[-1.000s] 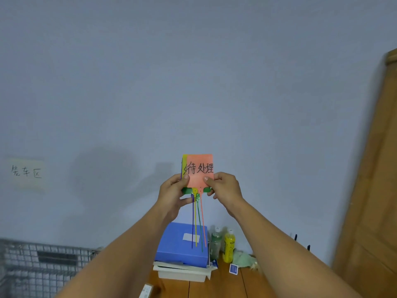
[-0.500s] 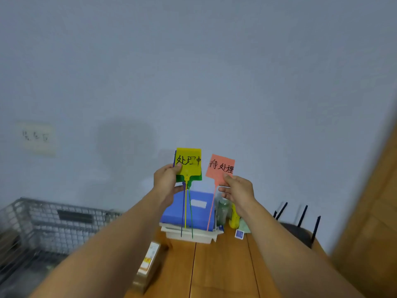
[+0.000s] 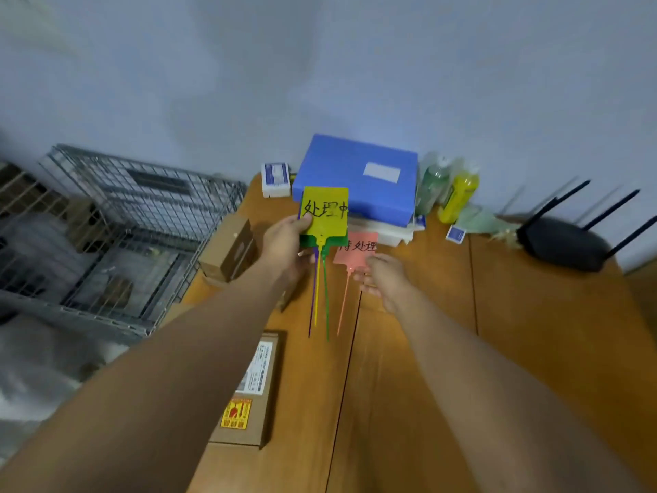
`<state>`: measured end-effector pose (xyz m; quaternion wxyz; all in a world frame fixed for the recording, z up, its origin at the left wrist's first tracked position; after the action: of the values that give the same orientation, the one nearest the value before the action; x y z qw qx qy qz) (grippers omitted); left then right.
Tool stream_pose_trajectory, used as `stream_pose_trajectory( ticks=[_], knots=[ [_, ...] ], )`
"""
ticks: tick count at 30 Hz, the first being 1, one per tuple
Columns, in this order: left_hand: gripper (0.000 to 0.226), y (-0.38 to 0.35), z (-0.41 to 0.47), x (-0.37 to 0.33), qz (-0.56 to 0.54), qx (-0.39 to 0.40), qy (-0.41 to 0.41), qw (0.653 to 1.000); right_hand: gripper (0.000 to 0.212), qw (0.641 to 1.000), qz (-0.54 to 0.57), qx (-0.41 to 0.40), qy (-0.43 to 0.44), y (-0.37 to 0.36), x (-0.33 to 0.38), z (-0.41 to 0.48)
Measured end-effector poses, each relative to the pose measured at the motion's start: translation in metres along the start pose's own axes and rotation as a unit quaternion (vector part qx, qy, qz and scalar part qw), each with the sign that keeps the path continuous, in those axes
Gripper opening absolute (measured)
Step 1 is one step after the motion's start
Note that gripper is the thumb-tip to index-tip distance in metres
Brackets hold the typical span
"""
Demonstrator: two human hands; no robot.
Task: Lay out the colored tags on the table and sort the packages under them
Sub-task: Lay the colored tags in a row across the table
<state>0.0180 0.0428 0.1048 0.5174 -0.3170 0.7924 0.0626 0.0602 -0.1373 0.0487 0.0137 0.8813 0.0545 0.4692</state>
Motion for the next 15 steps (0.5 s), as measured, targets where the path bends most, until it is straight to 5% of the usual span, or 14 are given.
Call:
stream_pose_trajectory(
  ticks=[6, 15],
  knots=[
    [0.01, 0.011, 0.032, 0.081, 0.029, -0.014, 0.06, 0.998, 0.032, 0.998, -0.035, 0.014, -0.059, -0.019, -0.063, 0.068],
    [0.014, 0.031, 0.051, 0.107, 0.058, -0.015, 0.075, 0.995, 0.035, 0.995, -0.048, 0.022, -0.087, -0.026, -0.104, 0.098]
  ],
)
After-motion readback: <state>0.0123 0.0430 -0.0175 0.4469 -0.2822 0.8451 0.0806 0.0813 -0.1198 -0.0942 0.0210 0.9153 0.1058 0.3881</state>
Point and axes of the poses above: each hand's wrist, its own z-axis towards the middle knuckle, its own y-axis out of the back of the hand, x = y × z, the point moved 2 cm from there along z, towards the middle knuckle, and after that the axes turned 3 degrees about -x, right-handed, at the moved point
